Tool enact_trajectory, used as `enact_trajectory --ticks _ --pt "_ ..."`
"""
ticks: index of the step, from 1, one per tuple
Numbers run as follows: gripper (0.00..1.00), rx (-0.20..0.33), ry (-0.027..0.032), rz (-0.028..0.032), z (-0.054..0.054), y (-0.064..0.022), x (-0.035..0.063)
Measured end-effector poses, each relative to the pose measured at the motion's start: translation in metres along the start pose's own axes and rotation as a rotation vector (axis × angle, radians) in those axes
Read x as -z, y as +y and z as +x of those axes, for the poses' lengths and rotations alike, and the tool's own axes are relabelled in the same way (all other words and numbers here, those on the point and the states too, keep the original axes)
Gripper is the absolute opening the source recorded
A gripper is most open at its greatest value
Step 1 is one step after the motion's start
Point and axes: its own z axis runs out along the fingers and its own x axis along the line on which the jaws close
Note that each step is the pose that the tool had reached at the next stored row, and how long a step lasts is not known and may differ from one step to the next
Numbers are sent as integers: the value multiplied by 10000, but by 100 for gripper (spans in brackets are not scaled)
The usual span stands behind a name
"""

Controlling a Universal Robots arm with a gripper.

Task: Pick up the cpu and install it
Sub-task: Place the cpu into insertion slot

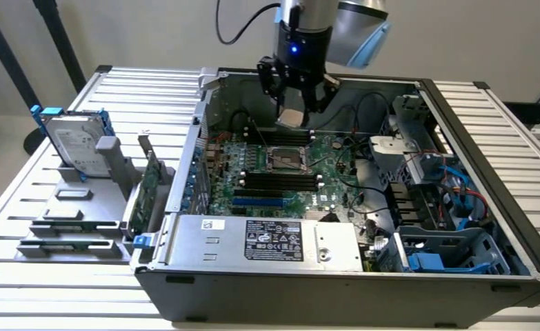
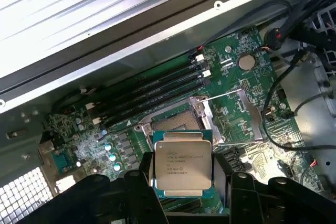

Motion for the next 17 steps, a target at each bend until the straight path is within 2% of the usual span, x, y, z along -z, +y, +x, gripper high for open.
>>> enact_trajectory --ticks 17 --pt "55 -3086 -149 -76 -3 -7 -143"
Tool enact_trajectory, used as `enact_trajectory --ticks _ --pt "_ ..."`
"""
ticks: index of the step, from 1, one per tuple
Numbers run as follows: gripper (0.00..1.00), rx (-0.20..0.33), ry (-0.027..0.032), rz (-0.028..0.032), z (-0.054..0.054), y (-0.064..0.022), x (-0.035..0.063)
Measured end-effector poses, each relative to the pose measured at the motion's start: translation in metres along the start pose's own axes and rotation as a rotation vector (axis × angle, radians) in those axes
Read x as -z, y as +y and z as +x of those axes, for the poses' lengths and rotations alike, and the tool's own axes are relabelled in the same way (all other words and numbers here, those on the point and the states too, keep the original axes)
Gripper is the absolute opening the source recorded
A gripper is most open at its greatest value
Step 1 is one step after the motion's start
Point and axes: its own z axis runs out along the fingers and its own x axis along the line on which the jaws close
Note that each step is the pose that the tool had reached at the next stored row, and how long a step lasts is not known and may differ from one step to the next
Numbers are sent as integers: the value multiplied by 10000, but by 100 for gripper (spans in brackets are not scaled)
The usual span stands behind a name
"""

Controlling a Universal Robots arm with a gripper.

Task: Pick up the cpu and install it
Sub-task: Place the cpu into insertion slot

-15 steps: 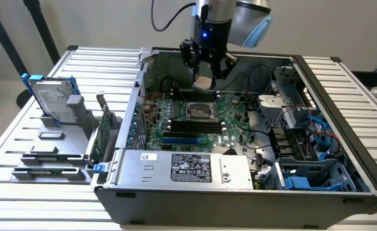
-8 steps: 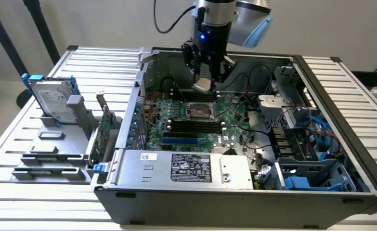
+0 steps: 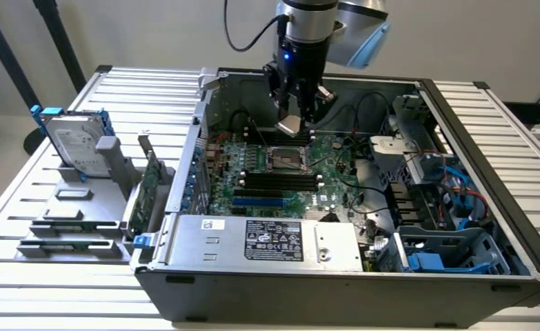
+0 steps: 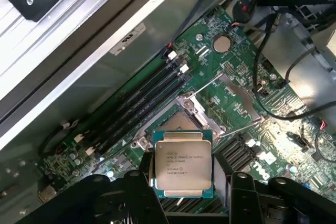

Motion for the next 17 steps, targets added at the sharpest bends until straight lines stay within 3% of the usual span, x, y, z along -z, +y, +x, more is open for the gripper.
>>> enact_trajectory --ticks 17 --pt "55 -3090 -149 -77 -5 -9 -188"
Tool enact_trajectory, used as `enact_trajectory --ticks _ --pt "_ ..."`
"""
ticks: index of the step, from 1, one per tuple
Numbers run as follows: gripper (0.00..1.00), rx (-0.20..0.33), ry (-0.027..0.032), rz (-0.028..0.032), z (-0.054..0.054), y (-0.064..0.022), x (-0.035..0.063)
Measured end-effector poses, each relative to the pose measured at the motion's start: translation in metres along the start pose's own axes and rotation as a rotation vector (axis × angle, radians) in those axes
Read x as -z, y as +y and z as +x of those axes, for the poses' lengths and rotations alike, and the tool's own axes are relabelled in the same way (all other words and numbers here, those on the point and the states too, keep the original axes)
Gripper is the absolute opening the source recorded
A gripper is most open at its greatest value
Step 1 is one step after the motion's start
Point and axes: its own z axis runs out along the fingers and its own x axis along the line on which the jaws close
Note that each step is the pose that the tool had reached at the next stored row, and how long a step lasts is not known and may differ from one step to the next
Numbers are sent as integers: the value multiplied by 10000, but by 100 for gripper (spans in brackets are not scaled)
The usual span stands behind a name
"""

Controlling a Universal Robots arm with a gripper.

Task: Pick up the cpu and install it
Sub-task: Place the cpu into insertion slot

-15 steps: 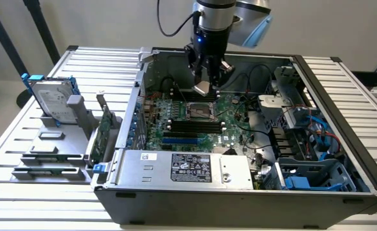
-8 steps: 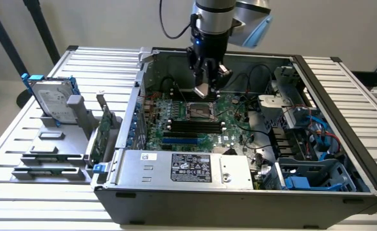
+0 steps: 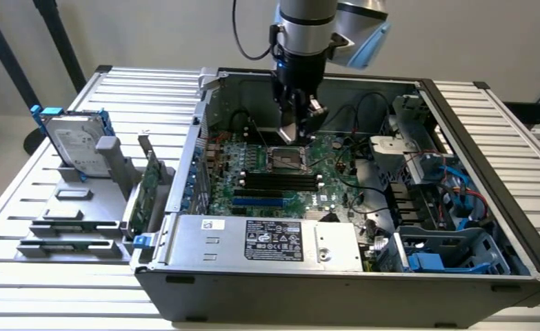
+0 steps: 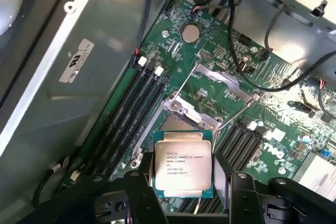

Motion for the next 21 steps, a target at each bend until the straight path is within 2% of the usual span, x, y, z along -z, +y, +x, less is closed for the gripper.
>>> enact_trajectory --ticks 16,21 --pt "55 -2913 -141 -71 -7 -14 -278" --pt "55 -3826 -185 -94 -8 -16 -338"
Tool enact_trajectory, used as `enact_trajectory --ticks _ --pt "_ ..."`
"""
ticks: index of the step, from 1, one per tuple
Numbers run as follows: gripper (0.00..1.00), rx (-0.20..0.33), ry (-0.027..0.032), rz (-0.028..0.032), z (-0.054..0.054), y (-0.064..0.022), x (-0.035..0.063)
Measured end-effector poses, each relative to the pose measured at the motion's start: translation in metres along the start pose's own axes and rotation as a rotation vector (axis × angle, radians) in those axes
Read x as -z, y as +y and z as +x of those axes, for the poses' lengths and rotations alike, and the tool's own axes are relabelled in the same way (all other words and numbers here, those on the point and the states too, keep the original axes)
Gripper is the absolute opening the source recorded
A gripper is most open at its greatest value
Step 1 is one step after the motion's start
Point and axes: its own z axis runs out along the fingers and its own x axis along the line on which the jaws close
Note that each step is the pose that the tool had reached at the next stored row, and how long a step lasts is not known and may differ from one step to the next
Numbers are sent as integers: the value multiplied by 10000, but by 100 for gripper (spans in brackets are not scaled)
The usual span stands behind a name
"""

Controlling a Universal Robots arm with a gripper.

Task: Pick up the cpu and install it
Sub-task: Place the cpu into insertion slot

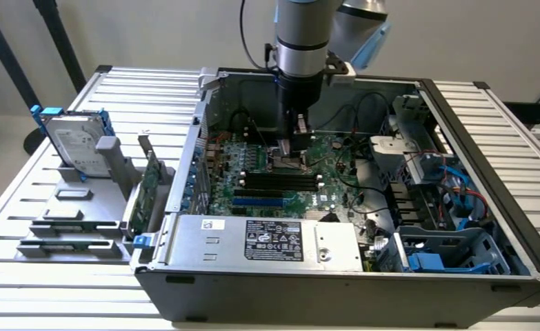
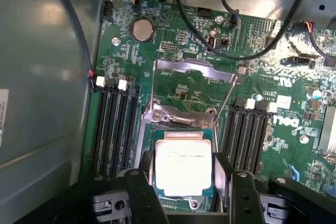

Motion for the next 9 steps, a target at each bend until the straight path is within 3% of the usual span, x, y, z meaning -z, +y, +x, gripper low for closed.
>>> enact_trajectory --ticks 9 --pt "55 -995 -49 -24 6 -60 -32"
